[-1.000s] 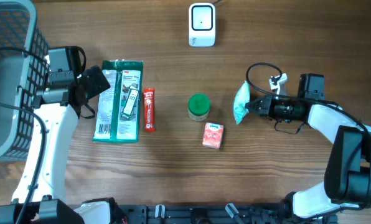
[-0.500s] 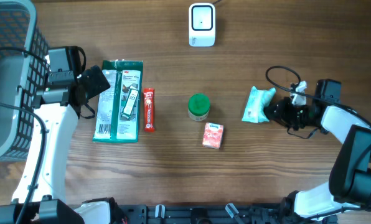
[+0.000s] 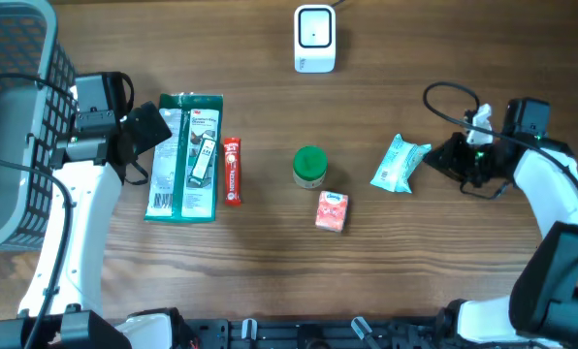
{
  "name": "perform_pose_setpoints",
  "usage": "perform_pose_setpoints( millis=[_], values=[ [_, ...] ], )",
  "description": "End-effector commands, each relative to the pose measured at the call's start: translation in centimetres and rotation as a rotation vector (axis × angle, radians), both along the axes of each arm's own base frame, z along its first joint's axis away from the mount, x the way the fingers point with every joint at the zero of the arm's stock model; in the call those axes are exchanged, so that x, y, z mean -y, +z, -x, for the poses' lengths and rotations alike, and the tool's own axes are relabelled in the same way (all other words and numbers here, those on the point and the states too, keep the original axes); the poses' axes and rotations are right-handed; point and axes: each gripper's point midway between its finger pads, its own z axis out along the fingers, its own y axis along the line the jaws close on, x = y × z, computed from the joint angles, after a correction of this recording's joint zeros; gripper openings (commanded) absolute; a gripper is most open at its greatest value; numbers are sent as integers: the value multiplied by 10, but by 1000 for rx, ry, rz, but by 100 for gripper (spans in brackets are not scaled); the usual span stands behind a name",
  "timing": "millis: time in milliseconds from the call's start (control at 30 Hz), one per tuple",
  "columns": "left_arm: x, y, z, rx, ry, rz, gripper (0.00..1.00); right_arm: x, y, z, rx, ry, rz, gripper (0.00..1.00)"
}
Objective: Scan the item barcode
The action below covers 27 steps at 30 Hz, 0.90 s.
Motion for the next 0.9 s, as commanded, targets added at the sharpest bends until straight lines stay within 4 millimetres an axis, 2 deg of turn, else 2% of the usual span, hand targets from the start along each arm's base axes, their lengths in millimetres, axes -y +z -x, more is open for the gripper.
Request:
perform_pose_setpoints(
  millis=[0, 233, 467, 567, 667, 767, 867],
  values=[
    [-1, 3, 0, 10, 11, 5, 100, -26, 12, -4, 64, 118, -9, 11],
    [-1, 3, 0, 10, 11, 5, 100, -21, -32, 0, -25, 98, 179, 11],
    [-1, 3, 0, 10, 11, 5, 100, -26, -76, 15, -107, 92, 184, 12],
    [-1, 3, 0, 10, 11, 5, 100, -26, -85, 21, -146, 86, 176, 14],
    [-1, 3, 0, 10, 11, 5, 100, -32, -68, 13, -110, 94, 140, 19],
    [-1, 3, 0, 10, 11, 5, 100, -35, -33, 1, -61, 98, 121, 21],
    [-1, 3, 0, 10, 11, 5, 100, -35, 11, -9, 1, 97, 129, 23]
  ],
)
